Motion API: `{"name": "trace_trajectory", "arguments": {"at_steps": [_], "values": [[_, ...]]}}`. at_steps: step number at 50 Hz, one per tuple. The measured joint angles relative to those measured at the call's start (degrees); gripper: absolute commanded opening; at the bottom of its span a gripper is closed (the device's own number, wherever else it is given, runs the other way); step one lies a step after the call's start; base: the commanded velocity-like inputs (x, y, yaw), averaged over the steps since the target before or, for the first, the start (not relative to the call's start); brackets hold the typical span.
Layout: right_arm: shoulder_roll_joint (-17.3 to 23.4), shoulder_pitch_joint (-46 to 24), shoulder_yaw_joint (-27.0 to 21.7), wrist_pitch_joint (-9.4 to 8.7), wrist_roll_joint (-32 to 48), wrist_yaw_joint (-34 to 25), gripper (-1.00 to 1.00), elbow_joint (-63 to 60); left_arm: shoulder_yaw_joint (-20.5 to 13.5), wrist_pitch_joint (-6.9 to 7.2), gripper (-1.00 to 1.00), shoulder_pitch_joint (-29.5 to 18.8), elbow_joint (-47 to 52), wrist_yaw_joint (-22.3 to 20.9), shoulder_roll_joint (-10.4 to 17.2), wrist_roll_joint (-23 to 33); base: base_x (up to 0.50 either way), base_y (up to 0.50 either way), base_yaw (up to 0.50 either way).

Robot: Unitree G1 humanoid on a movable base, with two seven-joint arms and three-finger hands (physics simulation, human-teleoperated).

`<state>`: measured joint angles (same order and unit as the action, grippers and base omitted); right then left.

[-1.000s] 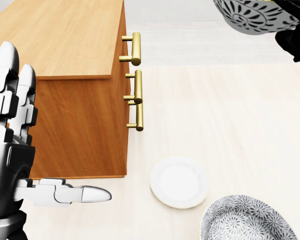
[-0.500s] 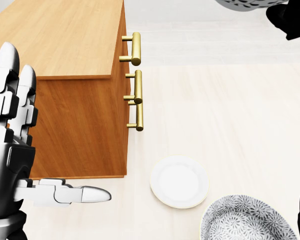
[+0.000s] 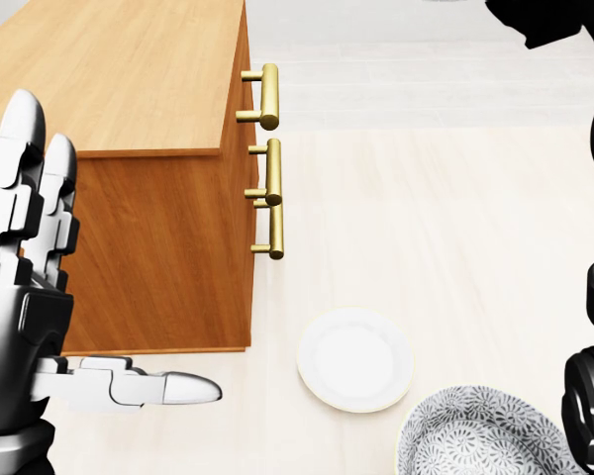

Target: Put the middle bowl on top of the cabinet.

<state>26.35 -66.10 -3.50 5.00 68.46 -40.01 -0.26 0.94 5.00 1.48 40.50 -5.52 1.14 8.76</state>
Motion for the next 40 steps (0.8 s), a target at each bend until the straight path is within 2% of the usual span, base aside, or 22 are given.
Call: {"name": "trace_trajectory", "arguments": {"at_steps": [32, 40], "values": [[-5.2, -13.6, 3.3, 0.00, 5.1, 0.0, -1.00, 14.8, 0.6, 0.00, 1.00, 0.7, -0.2, -0.2, 0.0, 0.5, 0.00, 0.00, 0.00], [-7.3, -17.6, 4.6, 0.00, 7.4, 1.8, -1.00, 20.5, 0.7, 0.00, 1.00, 0.8, -0.3, -0.3, 0.0, 0.6, 0.00, 0.00, 0.00]]}}
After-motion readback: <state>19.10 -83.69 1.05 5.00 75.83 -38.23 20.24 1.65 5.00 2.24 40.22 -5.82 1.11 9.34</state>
